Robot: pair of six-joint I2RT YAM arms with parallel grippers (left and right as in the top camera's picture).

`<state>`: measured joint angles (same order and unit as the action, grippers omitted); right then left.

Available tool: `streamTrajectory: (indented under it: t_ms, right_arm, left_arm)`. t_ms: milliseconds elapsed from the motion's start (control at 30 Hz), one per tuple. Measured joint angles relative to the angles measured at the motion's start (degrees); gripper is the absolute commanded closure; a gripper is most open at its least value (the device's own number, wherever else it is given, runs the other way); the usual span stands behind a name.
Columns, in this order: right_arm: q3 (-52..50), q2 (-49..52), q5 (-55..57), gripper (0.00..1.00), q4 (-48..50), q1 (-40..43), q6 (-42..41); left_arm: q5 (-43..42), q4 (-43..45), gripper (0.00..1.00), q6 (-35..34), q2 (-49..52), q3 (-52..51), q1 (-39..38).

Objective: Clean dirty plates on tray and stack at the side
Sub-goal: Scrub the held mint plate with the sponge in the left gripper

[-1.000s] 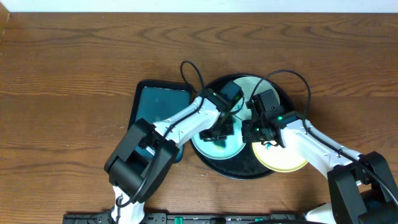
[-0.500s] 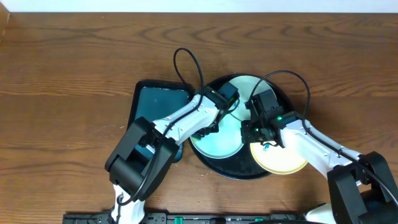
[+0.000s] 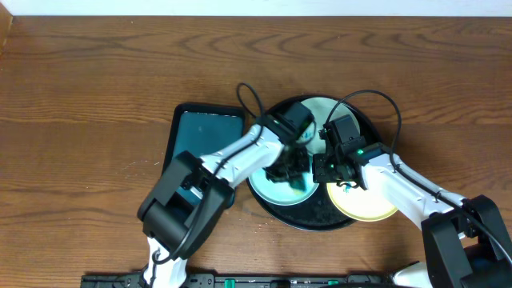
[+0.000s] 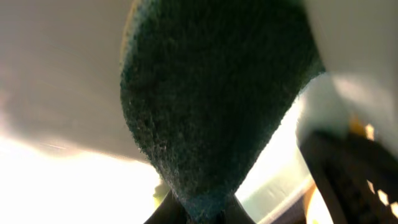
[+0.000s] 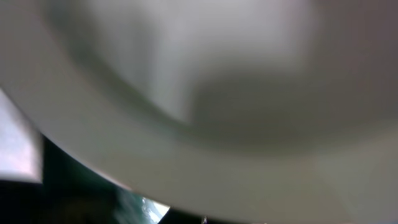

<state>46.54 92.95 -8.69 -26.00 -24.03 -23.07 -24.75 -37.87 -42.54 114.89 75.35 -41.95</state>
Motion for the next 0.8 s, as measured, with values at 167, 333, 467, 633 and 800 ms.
streamTrajectory:
  t_ms: [167,333,467,633,800]
  right_arm:
    - [-0.11,0.00,0.20,0.99,0.09,0.20,-0.22]
    - [-0.11,0.02,-0.13,0.99,0.11,0.17,-0.24]
    - [-0.11,0.09,-1.49,0.99,0.37,-0.22,-0.59]
    - [-0.11,0.11,-3.15,0.99,0.74,-0.33,-0.94]
    - [-0.11,0.11,-3.32,0.99,0.70,-0.33,-1.09]
  left_arm:
    - [-1.62,-0.96,0.92,0.83,0.09,-0.42,-0.17]
    - [3.10,-7.06,0.93,1.68,0.09,0.31,0.13]
    - [11.06,-11.96,0.92,2.12,-0.26,1.16,0.55]
    - [23.04,-15.23,0.93,2.12,-0.68,1.29,0.68]
    - [35.32,-16.68,0.92,2.05,-0.59,1.07,0.70]
